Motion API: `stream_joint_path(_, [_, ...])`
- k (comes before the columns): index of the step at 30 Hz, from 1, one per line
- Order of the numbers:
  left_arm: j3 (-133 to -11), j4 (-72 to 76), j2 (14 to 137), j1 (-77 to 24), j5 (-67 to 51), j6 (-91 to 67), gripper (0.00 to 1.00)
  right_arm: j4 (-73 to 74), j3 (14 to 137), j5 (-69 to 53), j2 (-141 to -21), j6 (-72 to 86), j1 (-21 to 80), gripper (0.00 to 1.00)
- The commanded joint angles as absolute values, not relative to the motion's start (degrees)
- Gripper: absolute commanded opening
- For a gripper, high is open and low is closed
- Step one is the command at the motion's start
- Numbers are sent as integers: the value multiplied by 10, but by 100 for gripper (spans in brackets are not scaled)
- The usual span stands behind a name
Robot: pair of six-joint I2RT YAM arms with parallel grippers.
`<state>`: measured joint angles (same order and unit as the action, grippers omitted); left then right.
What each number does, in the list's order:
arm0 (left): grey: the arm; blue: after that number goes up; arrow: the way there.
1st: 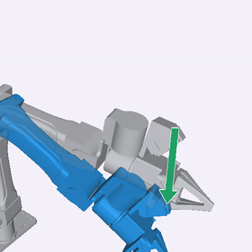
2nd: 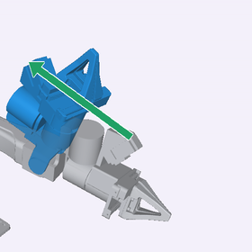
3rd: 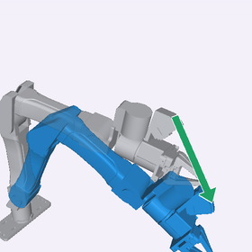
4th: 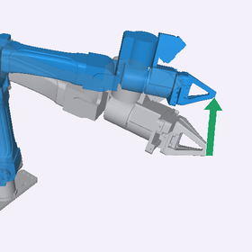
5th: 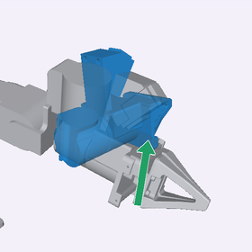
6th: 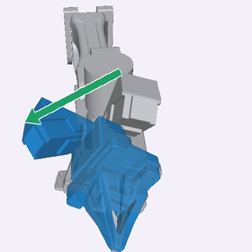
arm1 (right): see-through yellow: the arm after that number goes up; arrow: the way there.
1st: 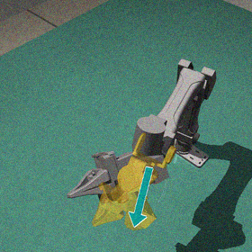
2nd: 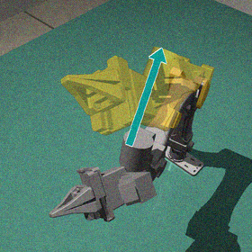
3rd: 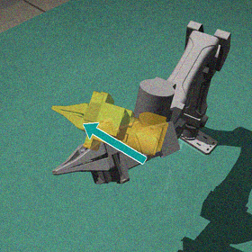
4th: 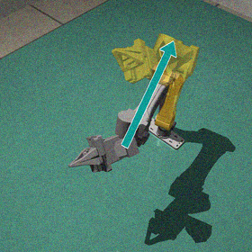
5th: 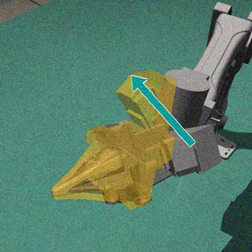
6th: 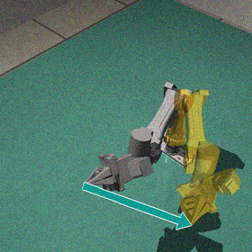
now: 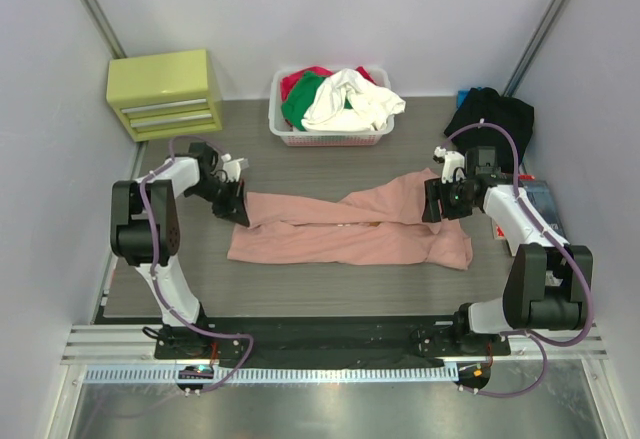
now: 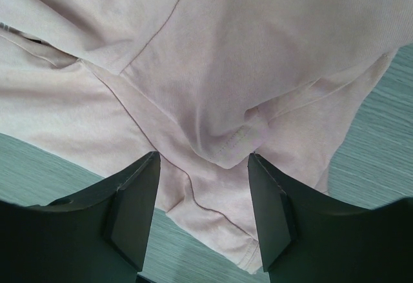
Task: Fold and stack the t-shirts
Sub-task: Fold the other side of the tshirt into a rectangle
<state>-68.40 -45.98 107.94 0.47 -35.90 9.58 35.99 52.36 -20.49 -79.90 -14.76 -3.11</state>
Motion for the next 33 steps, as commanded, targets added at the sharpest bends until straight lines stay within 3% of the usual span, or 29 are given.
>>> stream_joint_path(1, [-682, -460, 1035, 17, -316, 124, 0, 346, 526, -204, -801, -156, -33, 63])
stream_joint_path(6, [-682, -459, 1027, 62, -306, 138, 0, 345, 526, -210, -803, -153, -32, 63])
stream_joint_path(21, [-679, -454, 1020, 69, -269, 150, 0, 344, 526, -200, -796, -150, -33, 63])
stream_joint_path(31, [-686, -477, 1034, 127, -313, 170, 0, 345, 524, -204, -795, -151, -33, 63])
stream_joint_path(33, [-690, -495, 1040, 127, -340, 176, 23, 344, 524, -204, -793, -151, -33, 63])
